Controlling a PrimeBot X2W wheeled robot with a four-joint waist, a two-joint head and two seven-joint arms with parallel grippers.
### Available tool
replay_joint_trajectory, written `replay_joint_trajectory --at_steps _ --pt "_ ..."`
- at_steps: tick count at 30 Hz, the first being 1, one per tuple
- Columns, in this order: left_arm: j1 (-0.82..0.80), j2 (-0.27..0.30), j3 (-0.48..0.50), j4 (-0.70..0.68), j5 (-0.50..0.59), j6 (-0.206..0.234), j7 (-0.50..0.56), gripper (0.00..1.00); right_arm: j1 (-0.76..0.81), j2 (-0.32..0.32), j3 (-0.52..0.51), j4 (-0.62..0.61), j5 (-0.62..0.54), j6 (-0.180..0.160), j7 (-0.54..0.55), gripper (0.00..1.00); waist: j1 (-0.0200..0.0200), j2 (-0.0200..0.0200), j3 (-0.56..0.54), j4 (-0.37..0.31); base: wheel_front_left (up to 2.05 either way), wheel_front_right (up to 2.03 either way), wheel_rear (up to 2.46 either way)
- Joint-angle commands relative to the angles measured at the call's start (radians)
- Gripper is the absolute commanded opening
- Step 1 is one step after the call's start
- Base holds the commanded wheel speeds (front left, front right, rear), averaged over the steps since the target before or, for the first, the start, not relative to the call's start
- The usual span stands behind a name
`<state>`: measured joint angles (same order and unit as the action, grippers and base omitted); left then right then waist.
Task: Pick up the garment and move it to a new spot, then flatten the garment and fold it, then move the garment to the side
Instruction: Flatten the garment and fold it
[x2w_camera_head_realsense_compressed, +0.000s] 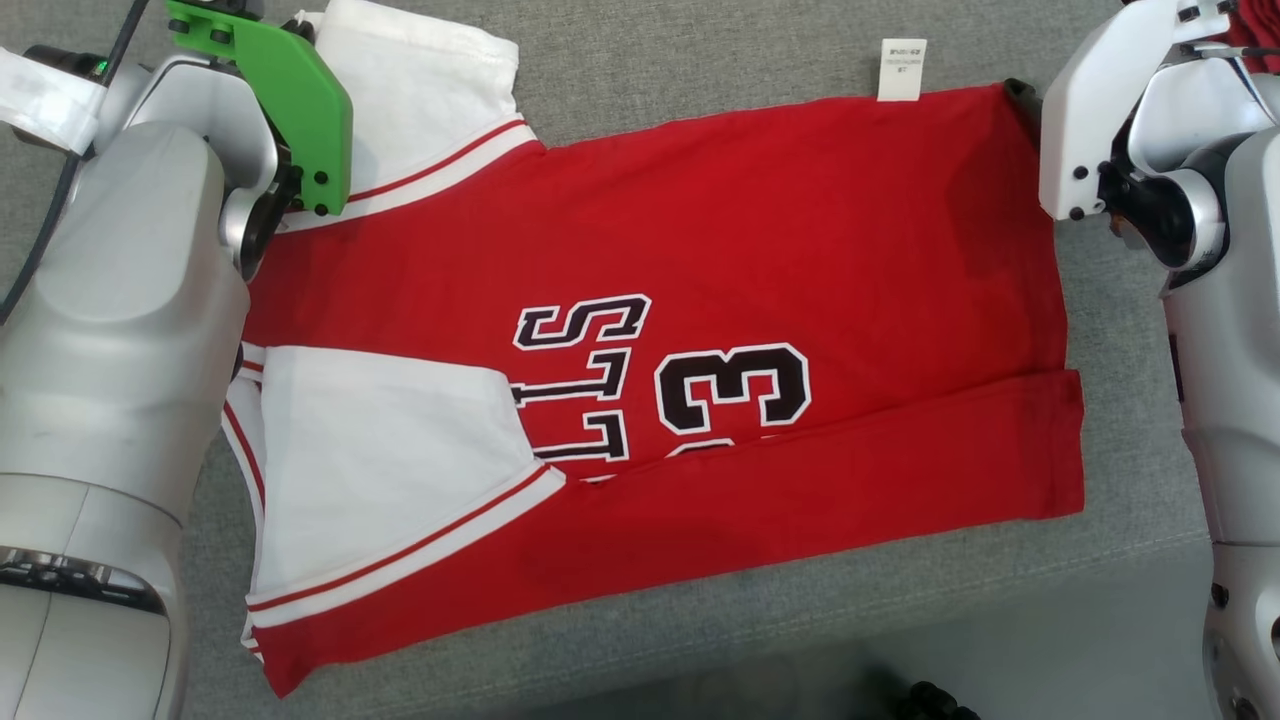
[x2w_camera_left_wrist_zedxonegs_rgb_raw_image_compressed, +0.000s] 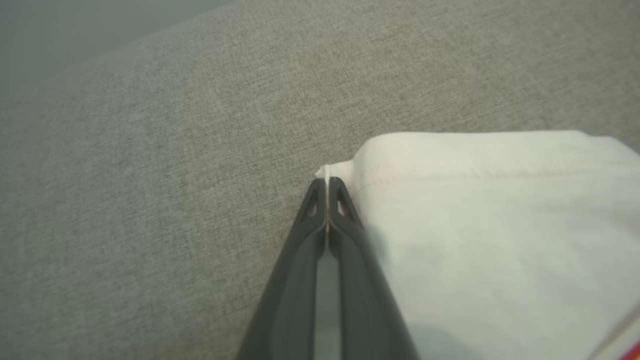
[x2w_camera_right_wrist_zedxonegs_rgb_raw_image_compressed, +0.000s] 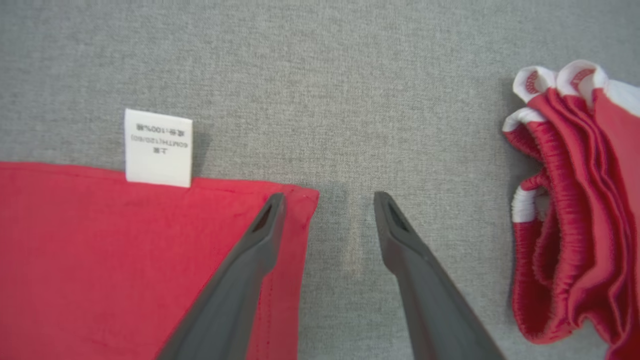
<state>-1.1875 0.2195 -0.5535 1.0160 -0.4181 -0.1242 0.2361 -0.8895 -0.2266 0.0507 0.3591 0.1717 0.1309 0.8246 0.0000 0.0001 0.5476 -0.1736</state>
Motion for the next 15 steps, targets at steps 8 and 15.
replay_joint_trajectory --at_steps 8,15 --pt "0.013 -0.015 -0.044 0.025 -0.036 -0.011 0.009 0.0 0.004 -0.014 -0.02 0.042 -0.001 -0.001 -0.007 0.95 0.0 -0.0001 0.016 0.021 0.0 0.0 0.0" --pt "0.005 -0.009 -0.065 0.035 -0.06 -0.008 0.003 0.0 0.021 -0.035 0.015 0.047 0.029 -0.001 0.012 0.48 0.0 -0.0001 0.026 0.034 0.0 0.0 0.0"
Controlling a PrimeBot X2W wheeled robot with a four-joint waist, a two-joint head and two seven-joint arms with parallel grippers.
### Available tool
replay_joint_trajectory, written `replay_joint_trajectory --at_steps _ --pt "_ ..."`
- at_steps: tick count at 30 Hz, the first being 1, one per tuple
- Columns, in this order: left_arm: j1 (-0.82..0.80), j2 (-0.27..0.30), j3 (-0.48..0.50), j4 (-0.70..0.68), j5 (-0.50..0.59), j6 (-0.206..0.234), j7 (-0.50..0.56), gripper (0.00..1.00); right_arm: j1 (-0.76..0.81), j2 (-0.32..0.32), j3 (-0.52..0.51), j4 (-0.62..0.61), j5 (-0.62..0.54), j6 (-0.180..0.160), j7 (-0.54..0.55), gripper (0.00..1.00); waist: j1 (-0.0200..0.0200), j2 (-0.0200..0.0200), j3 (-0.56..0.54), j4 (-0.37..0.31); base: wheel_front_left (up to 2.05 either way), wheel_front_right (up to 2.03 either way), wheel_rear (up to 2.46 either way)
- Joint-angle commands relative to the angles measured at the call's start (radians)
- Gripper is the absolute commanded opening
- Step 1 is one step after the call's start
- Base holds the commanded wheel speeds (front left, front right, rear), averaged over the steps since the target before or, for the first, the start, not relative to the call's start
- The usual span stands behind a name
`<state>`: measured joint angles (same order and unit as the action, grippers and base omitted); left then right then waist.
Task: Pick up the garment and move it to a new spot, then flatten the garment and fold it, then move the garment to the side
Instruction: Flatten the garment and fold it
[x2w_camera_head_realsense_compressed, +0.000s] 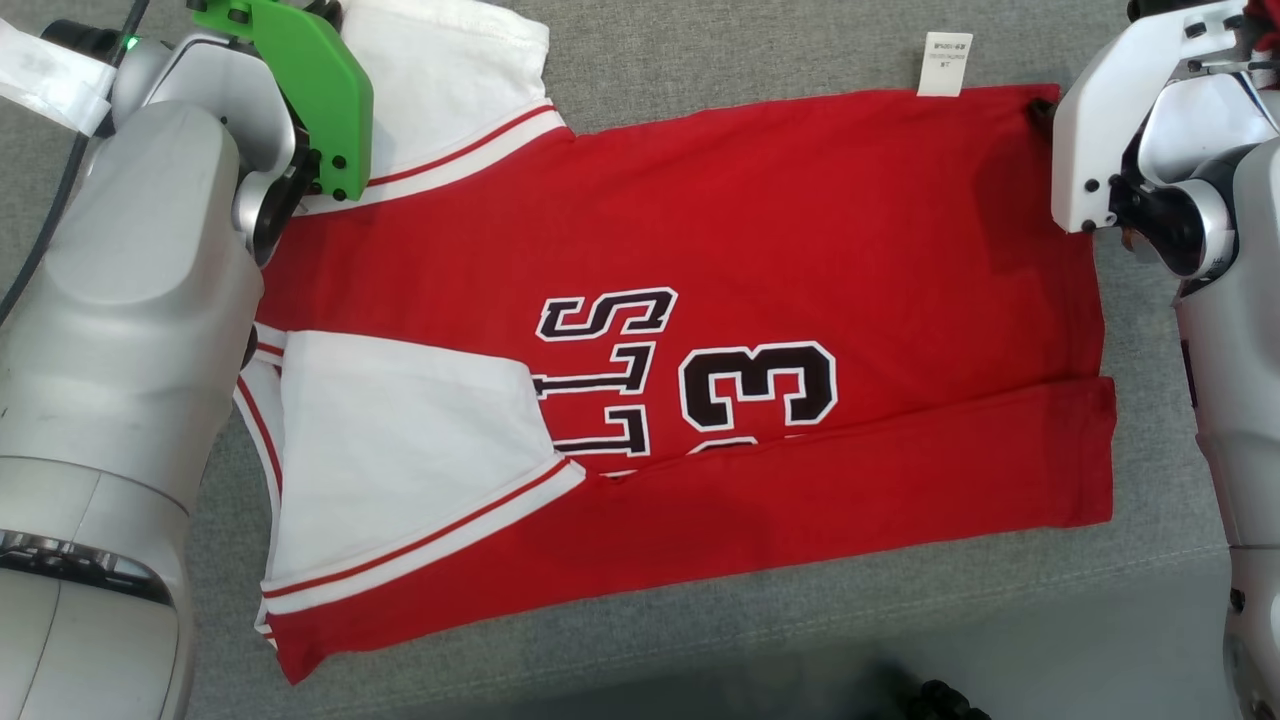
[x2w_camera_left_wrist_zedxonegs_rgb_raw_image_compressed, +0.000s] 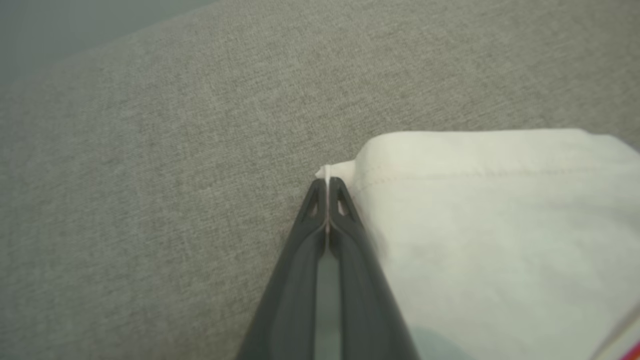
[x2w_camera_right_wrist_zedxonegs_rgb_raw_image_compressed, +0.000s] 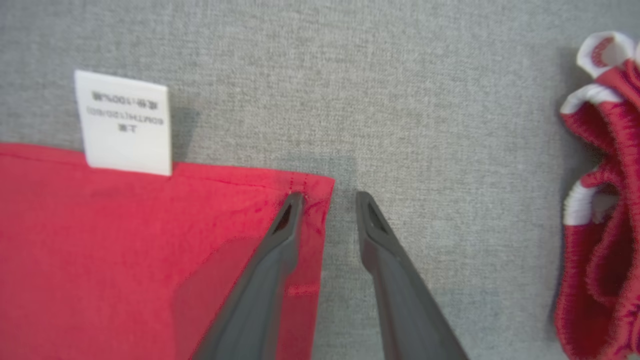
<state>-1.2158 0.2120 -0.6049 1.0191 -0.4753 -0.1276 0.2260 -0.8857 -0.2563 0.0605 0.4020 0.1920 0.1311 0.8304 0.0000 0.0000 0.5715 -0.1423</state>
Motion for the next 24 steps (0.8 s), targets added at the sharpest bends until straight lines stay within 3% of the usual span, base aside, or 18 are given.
replay_joint_trajectory --at_steps 1,7,10,24 --pt "0.033 -0.001 -0.016 0.034 -0.007 -0.005 0.013 0.0 0.019 -0.009 0.01 0.006 0.014 -0.001 0.01 0.45 0.0 0.0 0.003 0.004 0.0 0.0 0.0" --pt "0.028 -0.002 -0.03 0.046 -0.023 -0.004 0.005 0.0 0.015 -0.028 0.025 0.016 0.026 -0.001 0.014 0.27 0.0 0.0 0.007 0.012 0.0 0.0 0.0" --pt "0.023 -0.001 -0.035 0.052 -0.032 -0.004 -0.004 0.0 0.019 -0.033 0.023 0.023 0.03 -0.001 0.005 0.0 0.0 0.0 0.008 0.016 0.0 0.0 0.0" --pt "-0.014 -0.002 0.014 0.034 -0.065 0.048 -0.183 0.0 0.071 -0.039 -0.008 0.003 0.082 -0.001 -0.163 0.0 0.0 0.0 -0.013 0.043 0.0 0.0 0.0"
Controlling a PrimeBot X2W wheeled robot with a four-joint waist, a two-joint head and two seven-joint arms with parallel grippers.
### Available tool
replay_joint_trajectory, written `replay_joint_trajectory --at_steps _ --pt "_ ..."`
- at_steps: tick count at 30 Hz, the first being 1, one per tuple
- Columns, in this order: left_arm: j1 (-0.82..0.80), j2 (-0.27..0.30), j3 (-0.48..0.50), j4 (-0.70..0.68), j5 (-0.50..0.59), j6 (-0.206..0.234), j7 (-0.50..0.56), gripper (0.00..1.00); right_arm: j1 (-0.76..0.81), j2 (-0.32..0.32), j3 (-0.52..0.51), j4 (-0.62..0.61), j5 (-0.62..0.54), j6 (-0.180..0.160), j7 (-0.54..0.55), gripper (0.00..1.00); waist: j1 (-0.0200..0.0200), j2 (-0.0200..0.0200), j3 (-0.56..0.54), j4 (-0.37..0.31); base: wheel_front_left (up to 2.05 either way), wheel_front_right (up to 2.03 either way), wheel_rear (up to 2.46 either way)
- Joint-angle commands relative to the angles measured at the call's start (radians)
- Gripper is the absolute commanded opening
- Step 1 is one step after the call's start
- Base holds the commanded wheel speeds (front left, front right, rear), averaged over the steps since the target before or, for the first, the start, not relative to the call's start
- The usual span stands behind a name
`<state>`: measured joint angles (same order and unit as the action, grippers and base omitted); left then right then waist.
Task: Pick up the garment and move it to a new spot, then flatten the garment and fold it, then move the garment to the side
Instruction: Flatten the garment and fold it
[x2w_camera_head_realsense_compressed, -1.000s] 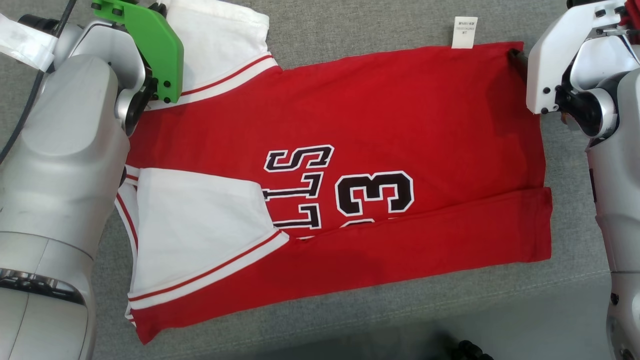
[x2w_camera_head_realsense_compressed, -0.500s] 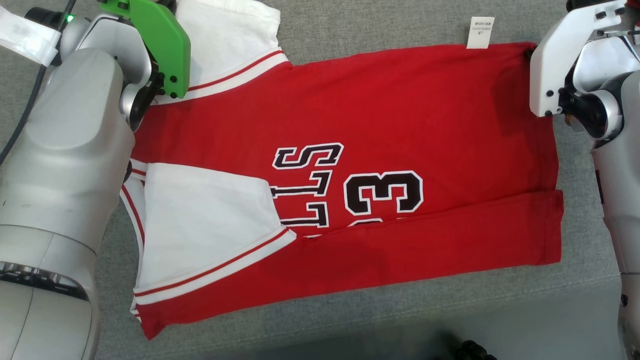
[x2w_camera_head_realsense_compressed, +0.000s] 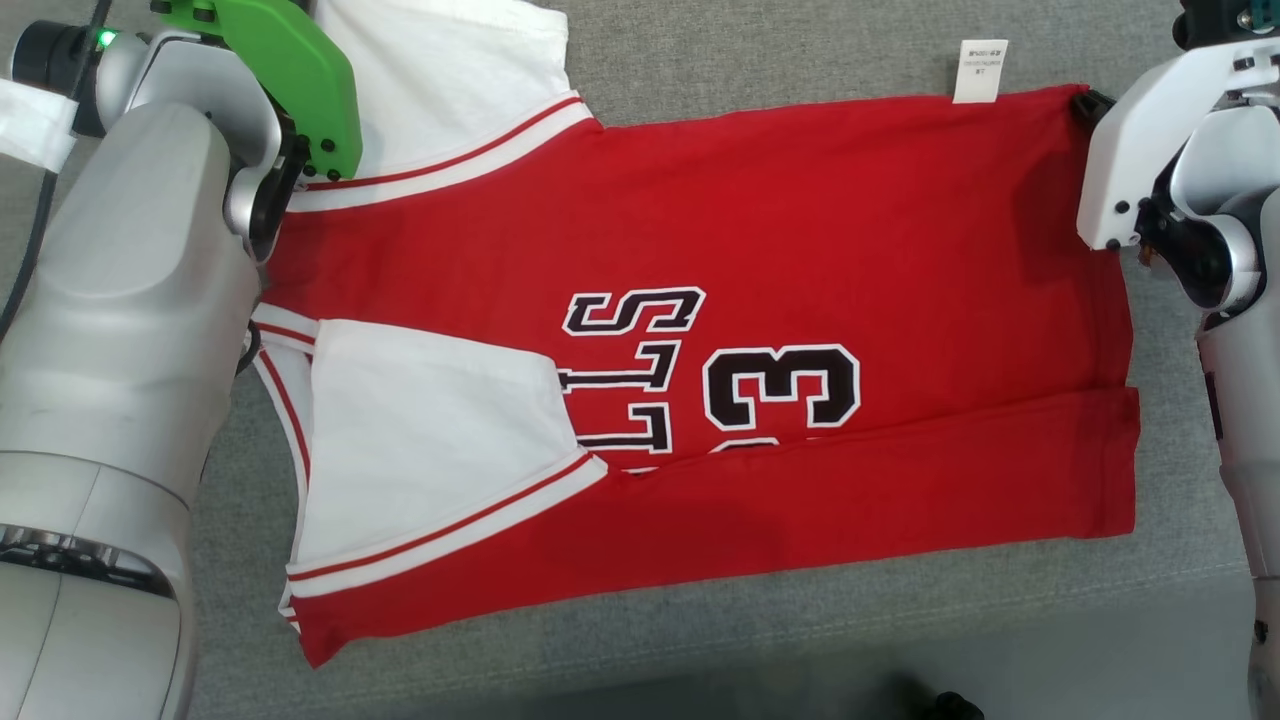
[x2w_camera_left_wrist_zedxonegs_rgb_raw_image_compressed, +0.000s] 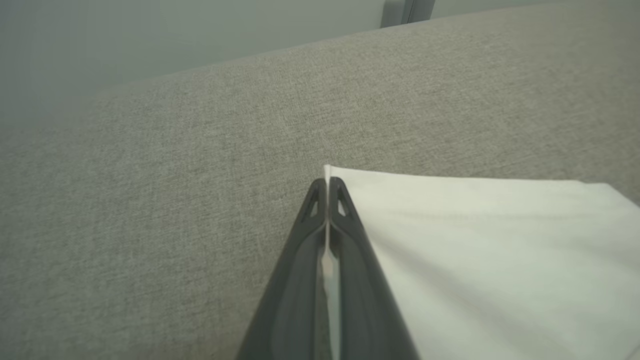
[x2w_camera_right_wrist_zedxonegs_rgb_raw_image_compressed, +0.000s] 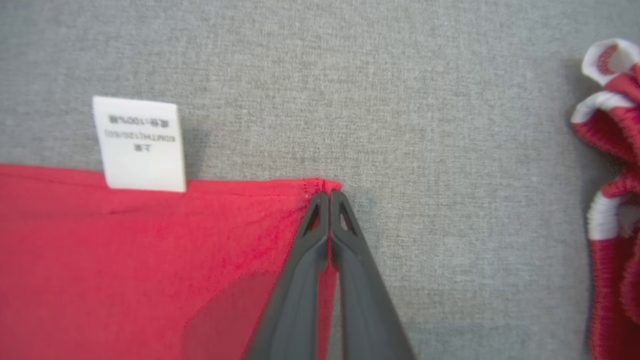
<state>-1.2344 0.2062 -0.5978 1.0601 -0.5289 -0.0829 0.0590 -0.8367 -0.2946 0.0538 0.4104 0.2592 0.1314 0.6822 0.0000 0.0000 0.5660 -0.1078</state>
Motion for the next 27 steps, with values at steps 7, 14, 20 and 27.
replay_joint_trajectory --at_steps 7,14,20,27 --pt "0.043 -0.005 0.045 -0.046 -0.05 0.008 -0.124 0.0 0.075 -0.026 -0.011 -0.086 0.071 -0.001 -0.109 0.0 0.0 0.0 -0.035 0.036 0.0 0.0 0.0" --pt "0.15 0.003 0.09 -0.144 -0.093 0.025 -0.251 0.0 0.174 -0.054 -0.023 -0.164 0.113 -0.001 -0.133 0.0 0.0 0.0 -0.099 0.063 0.0 0.0 0.0" --pt "0.321 0.04 0.121 -0.322 -0.112 0.061 -0.301 0.0 0.288 -0.084 -0.045 -0.234 0.121 -0.001 -0.154 0.0 0.0 0.0 -0.163 0.079 0.0 0.0 0.0" --pt "0.562 0.106 0.125 -0.602 -0.114 0.155 -0.28 0.0 0.421 -0.115 -0.044 -0.303 0.155 -0.001 -0.169 0.0 0.0 0.0 -0.234 0.091 0.0 0.0 0.0"
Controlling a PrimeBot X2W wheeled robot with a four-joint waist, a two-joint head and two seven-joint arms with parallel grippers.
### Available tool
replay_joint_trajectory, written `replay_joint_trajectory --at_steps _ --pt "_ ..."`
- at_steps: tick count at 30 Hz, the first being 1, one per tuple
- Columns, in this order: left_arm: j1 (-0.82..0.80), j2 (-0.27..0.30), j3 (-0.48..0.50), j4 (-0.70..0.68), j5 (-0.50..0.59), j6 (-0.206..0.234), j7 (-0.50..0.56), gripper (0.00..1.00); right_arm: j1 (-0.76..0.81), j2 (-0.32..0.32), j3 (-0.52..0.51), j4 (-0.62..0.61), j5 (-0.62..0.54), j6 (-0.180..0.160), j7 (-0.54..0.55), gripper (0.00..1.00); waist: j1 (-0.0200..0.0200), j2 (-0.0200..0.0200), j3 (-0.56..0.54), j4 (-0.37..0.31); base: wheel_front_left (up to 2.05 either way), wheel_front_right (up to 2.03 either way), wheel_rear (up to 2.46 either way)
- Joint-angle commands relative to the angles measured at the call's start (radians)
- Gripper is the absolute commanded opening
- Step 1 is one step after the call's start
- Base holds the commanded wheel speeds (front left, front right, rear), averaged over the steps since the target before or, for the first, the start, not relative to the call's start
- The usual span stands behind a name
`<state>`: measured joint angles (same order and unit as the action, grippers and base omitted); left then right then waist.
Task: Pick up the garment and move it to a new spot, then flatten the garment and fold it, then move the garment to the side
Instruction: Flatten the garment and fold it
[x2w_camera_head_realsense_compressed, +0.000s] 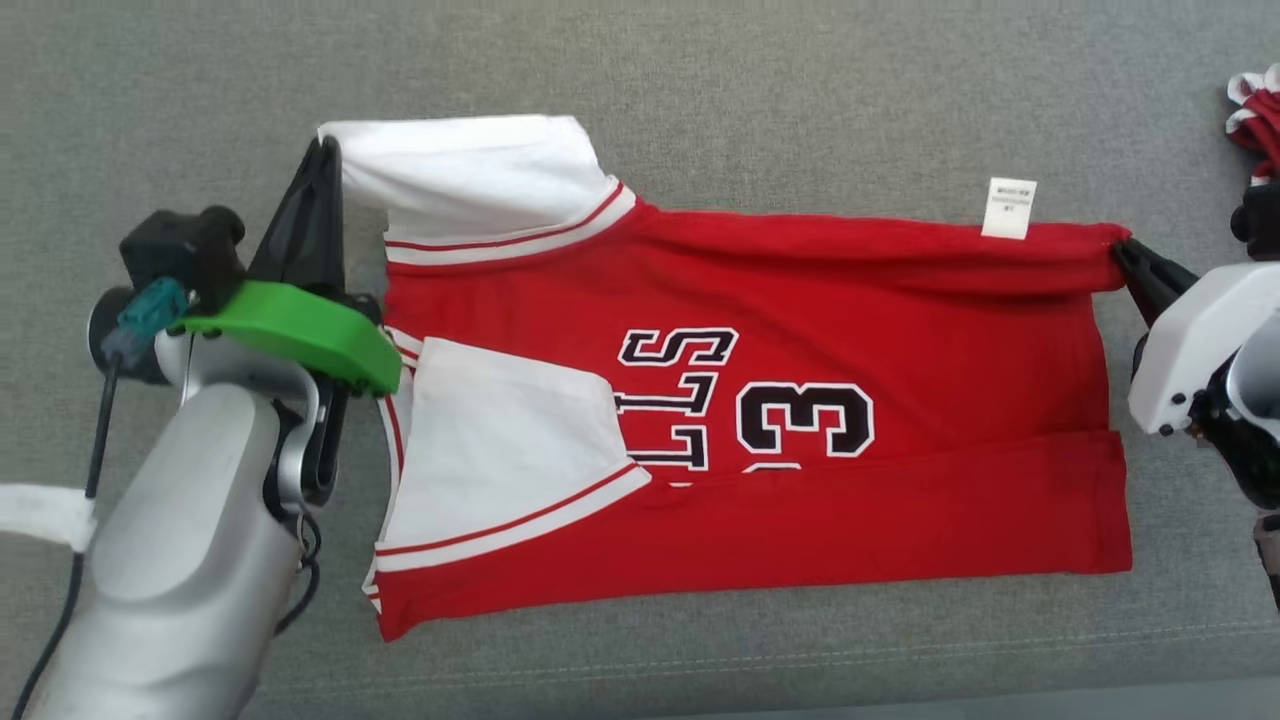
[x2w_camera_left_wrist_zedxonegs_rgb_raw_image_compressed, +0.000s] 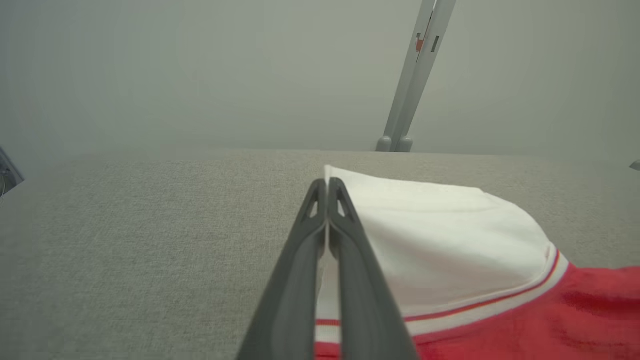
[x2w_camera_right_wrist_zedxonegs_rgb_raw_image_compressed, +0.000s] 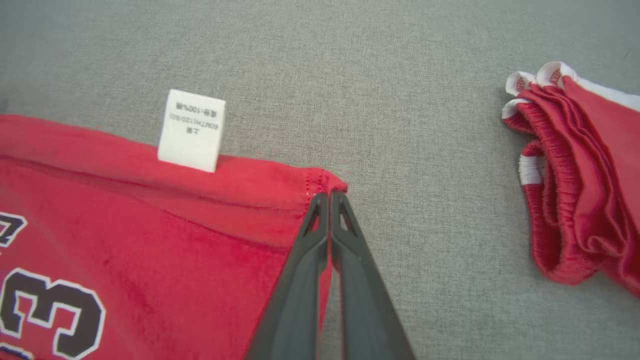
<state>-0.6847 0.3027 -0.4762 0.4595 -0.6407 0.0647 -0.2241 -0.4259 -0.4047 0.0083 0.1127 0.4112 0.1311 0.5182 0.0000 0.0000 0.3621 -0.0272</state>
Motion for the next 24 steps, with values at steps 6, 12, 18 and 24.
replay_joint_trajectory --at_steps 6,12,18,24 --pt "0.224 0.053 0.016 -0.221 -0.025 0.111 0.052 0.0 0.086 -0.035 0.034 -0.037 0.026 -0.001 -0.024 0.0 0.0 0.0 -0.064 0.01 0.0 0.0 0.0" --pt "0.39 0.072 0.014 -0.356 -0.051 0.171 0.079 0.0 0.137 -0.048 0.045 -0.026 0.044 -0.001 -0.019 0.0 0.0 0.0 -0.09 0.013 0.0 0.0 0.0" --pt "0.465 0.075 0.004 -0.395 -0.063 0.197 0.09 0.0 0.182 -0.05 0.047 -0.026 0.054 -0.001 0.001 0.0 0.0 0.0 -0.113 0.016 0.0 0.0 0.0" --pt "0.518 0.065 -0.005 -0.394 -0.073 0.221 0.101 0.0 0.234 -0.048 0.043 -0.031 0.054 -0.001 0.017 0.0 0.0 0.0 -0.132 0.014 0.0 0.0 0.0"
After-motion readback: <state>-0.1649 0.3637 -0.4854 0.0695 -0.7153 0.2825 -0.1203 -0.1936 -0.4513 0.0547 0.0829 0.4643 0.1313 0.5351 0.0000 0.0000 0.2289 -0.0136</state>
